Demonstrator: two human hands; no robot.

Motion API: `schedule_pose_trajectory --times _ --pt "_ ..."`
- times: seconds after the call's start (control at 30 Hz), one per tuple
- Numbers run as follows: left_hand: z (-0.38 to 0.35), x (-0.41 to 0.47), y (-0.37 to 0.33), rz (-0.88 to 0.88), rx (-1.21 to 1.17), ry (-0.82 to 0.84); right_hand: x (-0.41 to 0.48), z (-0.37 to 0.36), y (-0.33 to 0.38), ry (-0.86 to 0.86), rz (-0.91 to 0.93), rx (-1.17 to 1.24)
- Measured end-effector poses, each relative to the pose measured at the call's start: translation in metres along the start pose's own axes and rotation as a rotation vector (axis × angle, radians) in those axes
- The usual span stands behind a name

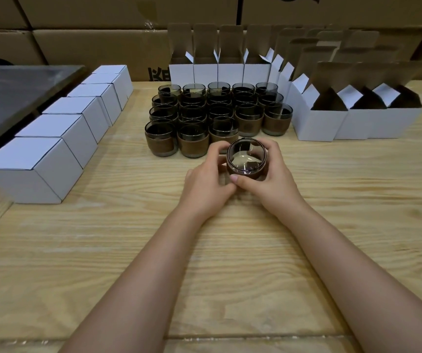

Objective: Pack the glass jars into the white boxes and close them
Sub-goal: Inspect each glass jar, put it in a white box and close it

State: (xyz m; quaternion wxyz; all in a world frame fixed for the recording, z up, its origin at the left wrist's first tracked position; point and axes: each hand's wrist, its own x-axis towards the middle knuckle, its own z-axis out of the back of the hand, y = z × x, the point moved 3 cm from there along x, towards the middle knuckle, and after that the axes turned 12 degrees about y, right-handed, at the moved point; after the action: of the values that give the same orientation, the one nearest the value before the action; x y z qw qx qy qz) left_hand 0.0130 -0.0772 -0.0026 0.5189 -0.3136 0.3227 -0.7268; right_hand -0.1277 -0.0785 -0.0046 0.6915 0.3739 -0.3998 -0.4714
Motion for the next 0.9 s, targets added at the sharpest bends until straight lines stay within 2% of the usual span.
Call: schedule_pose_trajectory --times 0.4,0.6,0.9 --pt "0.001 0.002 0.002 -0.093 -0.120 -0.052 -0.001 -0.002 0.008 0.086 0.086 0.077" --pt "0.000 0.001 0.001 -0.146 -0.072 -0.059 -0.001 -0.004 0.014 0.091 0.127 0.105" --pt "-0.001 -0.002 -0.004 -0.178 0.034 -0.091 0.000 -0.008 0.014 -0.059 0.070 0.092"
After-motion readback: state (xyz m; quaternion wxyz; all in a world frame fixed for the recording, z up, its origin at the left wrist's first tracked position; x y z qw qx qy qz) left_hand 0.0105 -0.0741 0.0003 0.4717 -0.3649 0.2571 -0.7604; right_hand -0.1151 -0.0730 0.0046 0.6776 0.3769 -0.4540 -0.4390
